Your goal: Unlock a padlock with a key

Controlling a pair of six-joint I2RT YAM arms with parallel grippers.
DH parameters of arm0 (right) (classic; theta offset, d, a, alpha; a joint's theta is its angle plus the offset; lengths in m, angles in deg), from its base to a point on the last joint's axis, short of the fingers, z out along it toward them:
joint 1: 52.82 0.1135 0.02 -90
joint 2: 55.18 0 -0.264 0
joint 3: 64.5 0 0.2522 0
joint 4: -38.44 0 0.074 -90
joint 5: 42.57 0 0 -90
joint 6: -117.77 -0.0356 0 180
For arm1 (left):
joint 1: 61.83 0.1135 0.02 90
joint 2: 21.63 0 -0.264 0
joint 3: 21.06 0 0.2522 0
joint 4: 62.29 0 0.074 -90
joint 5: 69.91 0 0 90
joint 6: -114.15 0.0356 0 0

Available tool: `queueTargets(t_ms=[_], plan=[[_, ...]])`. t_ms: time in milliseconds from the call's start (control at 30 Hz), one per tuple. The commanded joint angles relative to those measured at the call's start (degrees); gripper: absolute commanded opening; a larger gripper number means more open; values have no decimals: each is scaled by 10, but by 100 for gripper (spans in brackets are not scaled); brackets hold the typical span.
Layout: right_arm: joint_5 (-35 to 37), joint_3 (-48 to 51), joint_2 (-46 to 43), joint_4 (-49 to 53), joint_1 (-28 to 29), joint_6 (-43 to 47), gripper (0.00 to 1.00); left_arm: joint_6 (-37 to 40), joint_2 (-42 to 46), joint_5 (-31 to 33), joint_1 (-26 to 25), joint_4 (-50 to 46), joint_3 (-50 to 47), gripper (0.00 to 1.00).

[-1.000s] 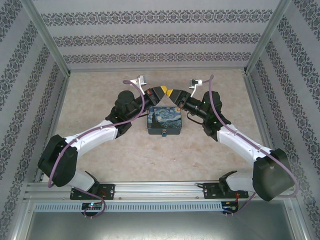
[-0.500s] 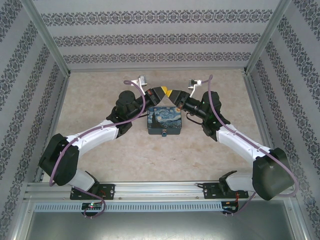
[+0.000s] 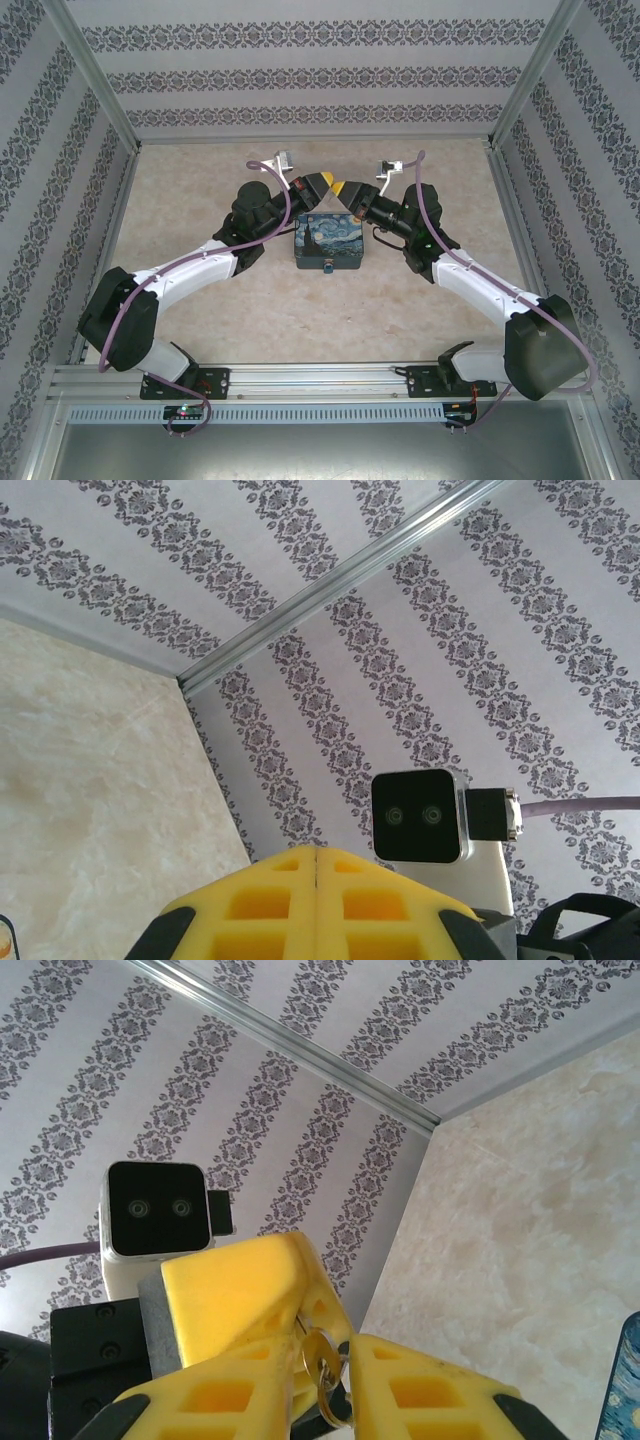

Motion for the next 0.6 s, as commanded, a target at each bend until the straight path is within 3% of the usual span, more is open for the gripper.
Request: queueTargets(t_ms=[0,567], plan=[[-3,7,0,-28,7,-2,23,-5,3,9,-2,36,-8,0],[-3,-13,15,-29,12,-6,19,-13,-5,10,-2,50,-14,0]])
